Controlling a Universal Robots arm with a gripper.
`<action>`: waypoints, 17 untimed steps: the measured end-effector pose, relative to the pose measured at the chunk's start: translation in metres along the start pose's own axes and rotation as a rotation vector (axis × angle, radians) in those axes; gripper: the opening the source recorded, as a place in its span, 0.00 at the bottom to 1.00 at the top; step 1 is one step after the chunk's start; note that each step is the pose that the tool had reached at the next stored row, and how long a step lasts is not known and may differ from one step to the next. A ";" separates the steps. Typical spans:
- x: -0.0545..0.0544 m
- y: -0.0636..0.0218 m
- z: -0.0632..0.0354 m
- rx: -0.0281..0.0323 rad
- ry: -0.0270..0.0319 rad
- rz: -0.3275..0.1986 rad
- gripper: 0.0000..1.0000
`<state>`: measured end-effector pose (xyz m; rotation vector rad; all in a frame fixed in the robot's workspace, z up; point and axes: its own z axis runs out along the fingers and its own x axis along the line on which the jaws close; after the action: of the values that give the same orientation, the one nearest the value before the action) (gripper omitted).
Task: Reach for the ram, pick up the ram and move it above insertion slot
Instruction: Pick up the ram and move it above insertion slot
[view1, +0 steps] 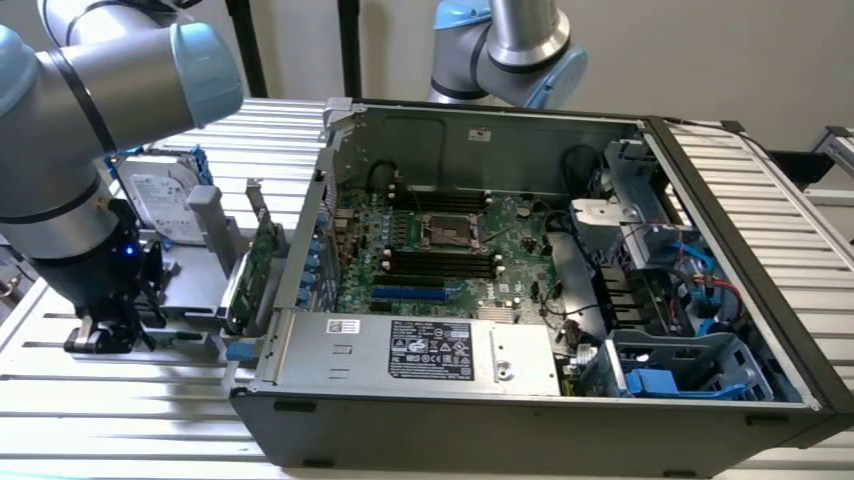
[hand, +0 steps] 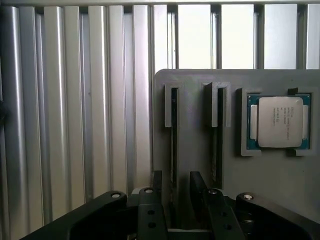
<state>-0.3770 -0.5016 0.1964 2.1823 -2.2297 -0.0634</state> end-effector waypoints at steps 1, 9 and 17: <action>0.000 0.0000 0.0001 -0.0001 -0.0005 -0.001 0.36; -0.001 0.0000 0.0015 -0.0009 -0.0021 -0.003 0.36; -0.001 -0.0002 0.0016 -0.0015 -0.0021 -0.003 0.15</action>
<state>-0.3769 -0.5010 0.1948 2.1856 -2.2271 -0.0674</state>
